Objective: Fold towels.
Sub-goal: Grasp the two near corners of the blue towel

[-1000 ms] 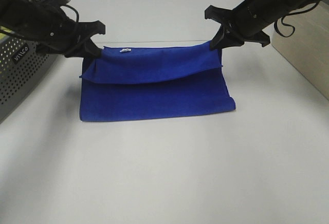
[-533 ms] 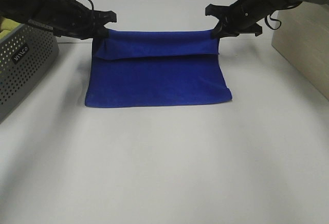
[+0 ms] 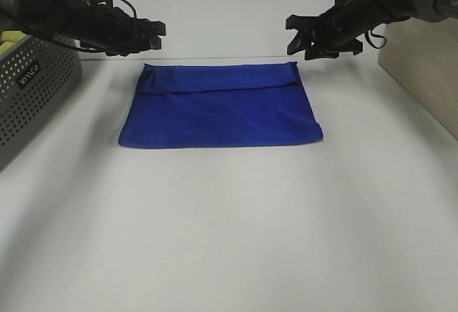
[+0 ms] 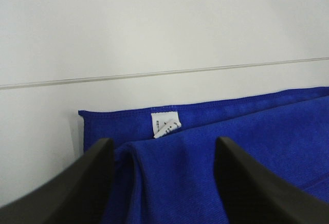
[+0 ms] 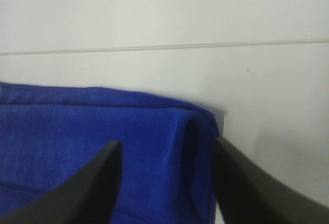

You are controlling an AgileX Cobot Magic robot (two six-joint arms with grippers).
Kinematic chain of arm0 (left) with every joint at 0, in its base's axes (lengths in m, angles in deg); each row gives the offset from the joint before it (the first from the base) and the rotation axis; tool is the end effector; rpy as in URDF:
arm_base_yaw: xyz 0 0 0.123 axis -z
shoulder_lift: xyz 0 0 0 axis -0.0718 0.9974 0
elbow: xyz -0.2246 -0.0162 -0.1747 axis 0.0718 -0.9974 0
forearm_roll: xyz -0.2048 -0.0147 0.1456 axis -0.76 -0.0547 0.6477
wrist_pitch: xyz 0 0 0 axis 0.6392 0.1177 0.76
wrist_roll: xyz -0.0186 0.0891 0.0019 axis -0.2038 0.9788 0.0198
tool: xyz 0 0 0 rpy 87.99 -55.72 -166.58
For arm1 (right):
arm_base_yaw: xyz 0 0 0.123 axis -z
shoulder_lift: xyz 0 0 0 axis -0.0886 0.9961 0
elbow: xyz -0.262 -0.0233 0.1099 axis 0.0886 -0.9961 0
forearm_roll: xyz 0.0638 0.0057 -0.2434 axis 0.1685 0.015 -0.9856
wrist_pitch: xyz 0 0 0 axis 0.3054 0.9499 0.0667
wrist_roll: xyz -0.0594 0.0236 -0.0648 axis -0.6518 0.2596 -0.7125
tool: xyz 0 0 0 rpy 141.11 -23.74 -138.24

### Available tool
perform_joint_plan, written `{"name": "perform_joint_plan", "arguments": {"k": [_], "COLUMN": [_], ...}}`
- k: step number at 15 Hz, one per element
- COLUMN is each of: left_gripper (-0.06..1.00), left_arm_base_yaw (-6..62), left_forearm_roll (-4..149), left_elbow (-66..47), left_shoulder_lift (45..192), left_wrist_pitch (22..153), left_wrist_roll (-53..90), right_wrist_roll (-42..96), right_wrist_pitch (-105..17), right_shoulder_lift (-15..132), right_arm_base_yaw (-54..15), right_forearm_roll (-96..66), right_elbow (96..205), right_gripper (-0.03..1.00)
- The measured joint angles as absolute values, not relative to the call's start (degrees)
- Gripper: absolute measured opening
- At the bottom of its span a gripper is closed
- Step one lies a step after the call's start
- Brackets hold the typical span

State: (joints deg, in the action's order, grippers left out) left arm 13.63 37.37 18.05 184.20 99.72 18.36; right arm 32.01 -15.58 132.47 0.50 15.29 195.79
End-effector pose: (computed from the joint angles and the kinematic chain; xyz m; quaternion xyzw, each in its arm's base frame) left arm 0.5316 -0.1085 0.1343 0.0134 0.8928 -0.1816 0.4120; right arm 0.5563 0.0795 0.1280 0.0110 0.9190 0.2376 0.3146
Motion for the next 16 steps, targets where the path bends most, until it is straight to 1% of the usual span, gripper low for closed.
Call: {"name": "perform_joint_plan", "arguments": {"k": [1,2,3,4,6,9,10,12,14,16], "left_gripper": [0.64,0.68,0.69,0.69,0.69,0.69,0.69,0.69,0.69,0.69], "left_arm_base_yaw": [13.63,13.63,13.57,13.57,13.57,13.57,13.57,13.57,13.57,13.57], "left_forearm_roll": [38.17,39.6,41.95,46.36,49.34,54.79,56.85,58.28,58.86,58.86], "left_elbow": [18.05,18.05,18.05,18.05,18.05,18.05,17.76,13.58,5.96,-0.23], "left_shoulder_lift": [184.2,184.14,183.91,183.22,182.25,181.68,181.5,179.44,175.55,172.68], "left_wrist_pitch": [100.06,101.38,103.9,109.4,115.53,124.07,125.56,125.56,122.29,119.14], "left_wrist_roll": [18.36,18.36,18.36,18.13,15.21,2.03,-0.43,-2.84,-4.16,-4.96], "right_wrist_roll": [32.01,32.01,32.06,32.52,33.61,39.05,39.57,39.8,40.6,40.83], "right_wrist_pitch": [-13.86,-10.71,-7.1,-0.74,4.82,11.35,13.19,15.65,15.76,15.76], "right_shoulder_lift": [132.47,132.36,131.96,131.21,130.35,130.18,130.06,129.84,128.98,126.91], "right_arm_base_yaw": [0.61,0.61,0.61,0.61,0.61,1.13,1.42,1.82,1.88,1.88], "right_forearm_roll": [15.07,14.09,12.95,11.23,9.34,7.85,7.73,7.27,7.27,7.1], "right_elbow": [195.79,195.79,195.79,195.79,195.79,195.79,195.79,195.79,195.61,192.52], "right_gripper": [0.59,0.64,0.66,0.67,0.67,0.67,0.67,0.67,0.67,0.67]}}
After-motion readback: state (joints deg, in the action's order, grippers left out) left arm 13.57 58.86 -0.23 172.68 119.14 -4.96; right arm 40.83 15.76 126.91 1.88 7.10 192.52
